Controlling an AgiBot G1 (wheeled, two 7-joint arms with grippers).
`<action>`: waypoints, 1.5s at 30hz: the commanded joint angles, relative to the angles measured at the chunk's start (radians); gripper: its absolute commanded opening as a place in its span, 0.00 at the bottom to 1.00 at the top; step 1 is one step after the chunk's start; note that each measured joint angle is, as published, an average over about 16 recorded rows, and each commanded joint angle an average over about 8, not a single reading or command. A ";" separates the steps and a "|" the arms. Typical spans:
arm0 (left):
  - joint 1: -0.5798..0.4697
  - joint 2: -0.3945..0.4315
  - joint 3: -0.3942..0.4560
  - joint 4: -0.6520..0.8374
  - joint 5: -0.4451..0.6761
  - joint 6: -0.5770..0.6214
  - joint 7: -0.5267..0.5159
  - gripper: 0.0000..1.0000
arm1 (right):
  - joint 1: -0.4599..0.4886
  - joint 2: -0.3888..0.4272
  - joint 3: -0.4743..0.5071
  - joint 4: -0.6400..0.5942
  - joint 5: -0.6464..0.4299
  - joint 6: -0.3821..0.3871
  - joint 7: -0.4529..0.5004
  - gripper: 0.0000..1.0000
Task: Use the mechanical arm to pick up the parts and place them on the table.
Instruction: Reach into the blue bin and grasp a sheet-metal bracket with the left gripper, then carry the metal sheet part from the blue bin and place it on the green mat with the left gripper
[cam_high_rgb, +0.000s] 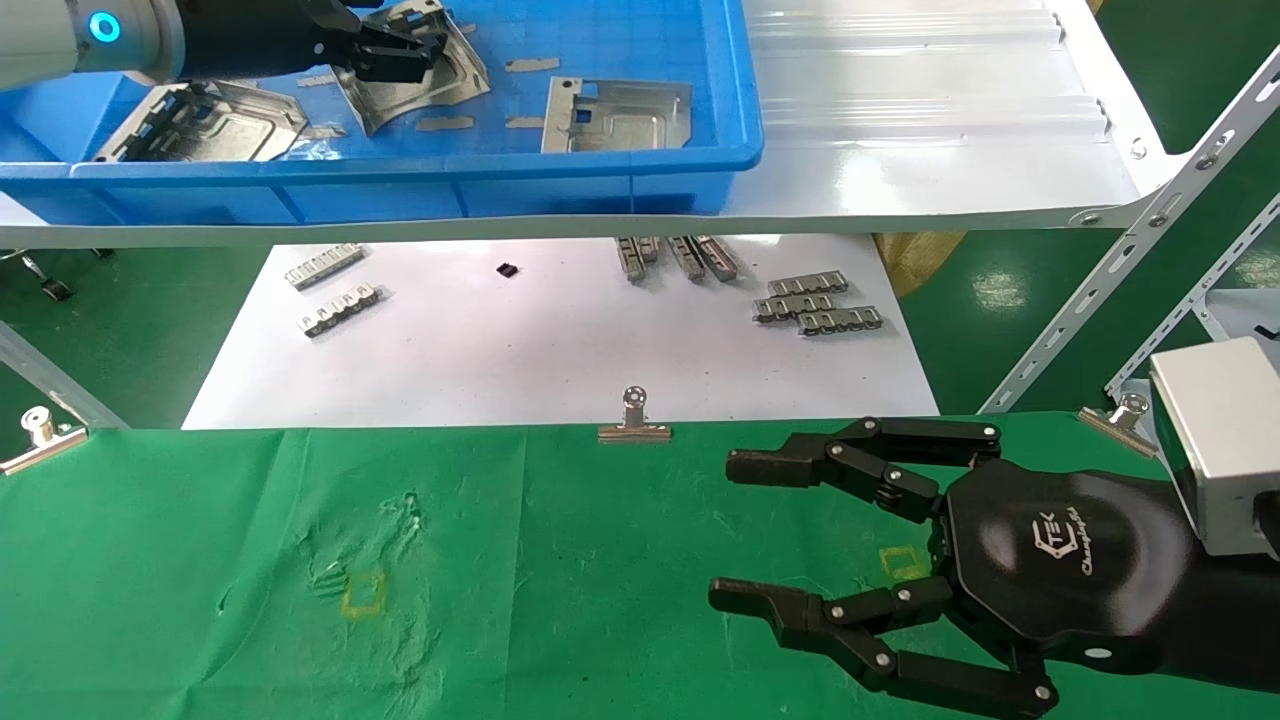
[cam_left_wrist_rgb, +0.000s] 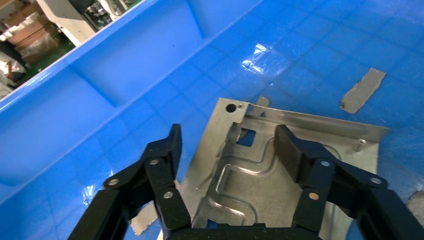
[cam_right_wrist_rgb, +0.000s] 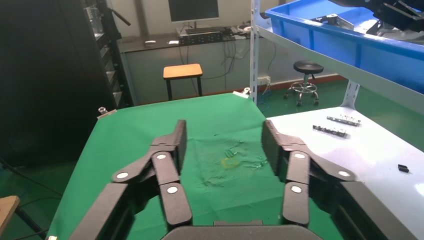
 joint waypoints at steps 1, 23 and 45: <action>-0.006 -0.001 0.001 0.004 0.001 -0.001 -0.002 0.00 | 0.000 0.000 0.000 0.000 0.000 0.000 0.000 1.00; -0.018 -0.012 0.004 0.020 0.005 -0.004 -0.039 0.00 | 0.000 0.000 0.000 0.000 0.000 0.000 0.000 1.00; -0.089 -0.120 -0.070 -0.082 -0.116 0.504 0.108 0.00 | 0.000 0.000 0.000 0.000 0.000 0.000 0.000 1.00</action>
